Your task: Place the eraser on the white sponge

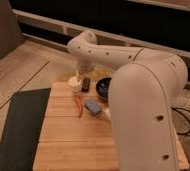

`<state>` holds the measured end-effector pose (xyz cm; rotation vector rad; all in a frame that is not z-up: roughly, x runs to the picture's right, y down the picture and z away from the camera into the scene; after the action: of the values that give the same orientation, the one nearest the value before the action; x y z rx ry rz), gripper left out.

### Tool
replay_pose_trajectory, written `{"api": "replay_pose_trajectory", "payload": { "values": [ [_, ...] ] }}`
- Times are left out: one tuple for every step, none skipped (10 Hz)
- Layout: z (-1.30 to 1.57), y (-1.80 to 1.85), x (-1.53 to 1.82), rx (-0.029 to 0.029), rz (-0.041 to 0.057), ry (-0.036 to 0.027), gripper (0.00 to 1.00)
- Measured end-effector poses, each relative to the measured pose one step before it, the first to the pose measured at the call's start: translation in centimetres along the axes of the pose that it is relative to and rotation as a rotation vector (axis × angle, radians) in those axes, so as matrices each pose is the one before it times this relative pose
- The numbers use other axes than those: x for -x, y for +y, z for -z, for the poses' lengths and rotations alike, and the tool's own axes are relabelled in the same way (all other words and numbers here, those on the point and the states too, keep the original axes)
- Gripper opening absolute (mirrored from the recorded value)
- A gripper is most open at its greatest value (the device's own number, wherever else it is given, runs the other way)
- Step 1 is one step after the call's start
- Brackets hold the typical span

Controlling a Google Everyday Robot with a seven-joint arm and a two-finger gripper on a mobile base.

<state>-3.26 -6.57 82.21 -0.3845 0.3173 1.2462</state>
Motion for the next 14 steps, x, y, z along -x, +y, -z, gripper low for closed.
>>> {"api": "replay_pose_trajectory", "payload": {
  "values": [
    [-0.022, -0.002, -0.037, 0.00023, 0.00054, -0.00065, 0.65],
    [-0.148, -0.067, -0.071, -0.00802, 0.00158, -0.00035, 0.65],
    [-0.485, -1.051, 0.017, -0.03201, -0.01484, -0.00075, 0.65],
    [-0.487, -0.932, 0.058, -0.02396, -0.00999, 0.00276, 0.65],
    [-1.139, -2.202, 0.985, -0.04858, -0.01196, -0.01417, 0.65],
    [-0.799, -0.82, 1.201, -0.01651, 0.01578, -0.02343, 0.65],
    [-0.62, -0.14, 1.218, 0.00075, 0.01928, -0.02802, 0.65],
    [-1.181, 0.286, 1.976, 0.02456, 0.03828, -0.05038, 0.65],
    [-0.65, 0.361, 0.783, 0.02738, 0.0199, -0.0241, 0.65],
    [-0.732, 0.312, 0.715, 0.03127, 0.02169, -0.02329, 0.65],
    [-0.977, 0.005, 0.347, 0.03337, 0.01538, -0.01383, 0.65],
    [-0.826, -0.355, -0.031, 0.02128, 0.00649, -0.00014, 0.65],
    [-0.751, -0.425, -0.188, 0.01591, 0.00325, 0.00652, 0.65],
    [-0.596, -0.276, -0.148, 0.01266, 0.00057, 0.00806, 0.65]
  ]
}}
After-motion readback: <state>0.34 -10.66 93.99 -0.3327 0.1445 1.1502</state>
